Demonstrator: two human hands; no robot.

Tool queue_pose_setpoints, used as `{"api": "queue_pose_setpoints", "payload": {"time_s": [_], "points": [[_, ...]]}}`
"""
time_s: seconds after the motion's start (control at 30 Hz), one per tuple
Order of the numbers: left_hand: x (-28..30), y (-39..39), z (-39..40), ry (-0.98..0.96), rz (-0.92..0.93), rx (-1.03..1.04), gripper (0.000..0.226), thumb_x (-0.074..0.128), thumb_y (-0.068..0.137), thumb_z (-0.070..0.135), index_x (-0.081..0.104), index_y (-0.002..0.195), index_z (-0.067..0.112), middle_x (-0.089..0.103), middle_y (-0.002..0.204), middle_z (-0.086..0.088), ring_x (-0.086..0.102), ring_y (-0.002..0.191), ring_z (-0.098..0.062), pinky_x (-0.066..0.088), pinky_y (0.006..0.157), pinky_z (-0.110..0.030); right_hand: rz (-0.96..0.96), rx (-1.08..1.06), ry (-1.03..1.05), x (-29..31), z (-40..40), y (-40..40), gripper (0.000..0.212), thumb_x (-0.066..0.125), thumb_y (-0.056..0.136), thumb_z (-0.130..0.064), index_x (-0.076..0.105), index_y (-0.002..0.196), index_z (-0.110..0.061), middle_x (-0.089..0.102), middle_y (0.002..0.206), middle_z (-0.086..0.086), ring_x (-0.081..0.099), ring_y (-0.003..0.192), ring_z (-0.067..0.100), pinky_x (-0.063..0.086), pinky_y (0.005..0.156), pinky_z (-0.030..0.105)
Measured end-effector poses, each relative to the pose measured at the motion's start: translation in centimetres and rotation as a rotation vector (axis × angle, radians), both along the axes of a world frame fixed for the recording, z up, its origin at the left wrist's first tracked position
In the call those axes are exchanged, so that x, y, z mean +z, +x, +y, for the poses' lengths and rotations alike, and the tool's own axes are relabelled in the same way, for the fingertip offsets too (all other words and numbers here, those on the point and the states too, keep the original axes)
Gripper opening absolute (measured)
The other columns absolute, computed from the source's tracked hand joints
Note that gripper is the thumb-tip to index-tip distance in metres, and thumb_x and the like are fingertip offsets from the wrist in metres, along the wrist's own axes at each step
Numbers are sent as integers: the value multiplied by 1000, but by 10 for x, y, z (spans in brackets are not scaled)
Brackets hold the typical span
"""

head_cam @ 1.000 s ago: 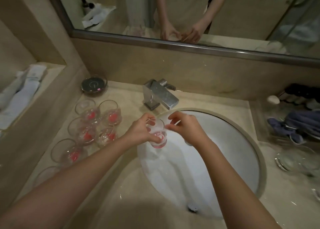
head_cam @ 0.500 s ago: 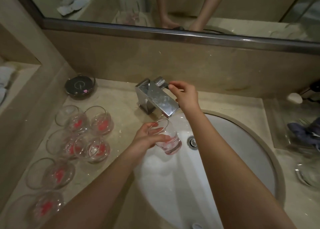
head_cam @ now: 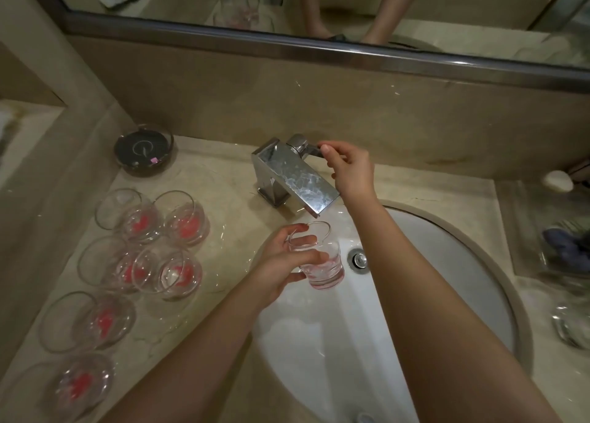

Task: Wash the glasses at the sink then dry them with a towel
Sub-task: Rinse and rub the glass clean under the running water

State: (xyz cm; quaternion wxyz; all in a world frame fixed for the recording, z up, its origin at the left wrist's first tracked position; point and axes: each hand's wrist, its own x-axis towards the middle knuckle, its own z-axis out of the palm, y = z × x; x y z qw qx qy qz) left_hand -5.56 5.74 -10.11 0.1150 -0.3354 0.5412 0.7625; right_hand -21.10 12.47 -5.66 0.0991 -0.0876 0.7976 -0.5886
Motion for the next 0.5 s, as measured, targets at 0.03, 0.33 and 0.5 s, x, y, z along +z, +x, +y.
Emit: {"api": "queue_pose_setpoints", "payload": {"time_s": [0.03,0.33,0.5], "points": [[1,0,0,-5,-2,-3,78,86,44,23,59,117,30,68,115,7,64,108,-14,52,93,-43,-4,1,-1,0,0,-1,19,60,94,-15,73,106,-9,59,75,-19,53,70,-6,47,80,27],[6,2,2,-19,23,14,71,83,52,17,58,118,30,66,117,6,63,105,-12,51,92,-40,-27,2,12,-3,0,-7,20,61,94,-19,72,108,-9,62,84,-11,52,74,-2,50,89,40],[7,0,3,-29,33,37,70,84,51,18,59,115,32,68,113,8,65,101,-10,51,93,-41,-38,27,14,-2,2,-9,22,60,94,-21,71,109,-8,62,82,-12,53,74,-2,50,90,40]]}}
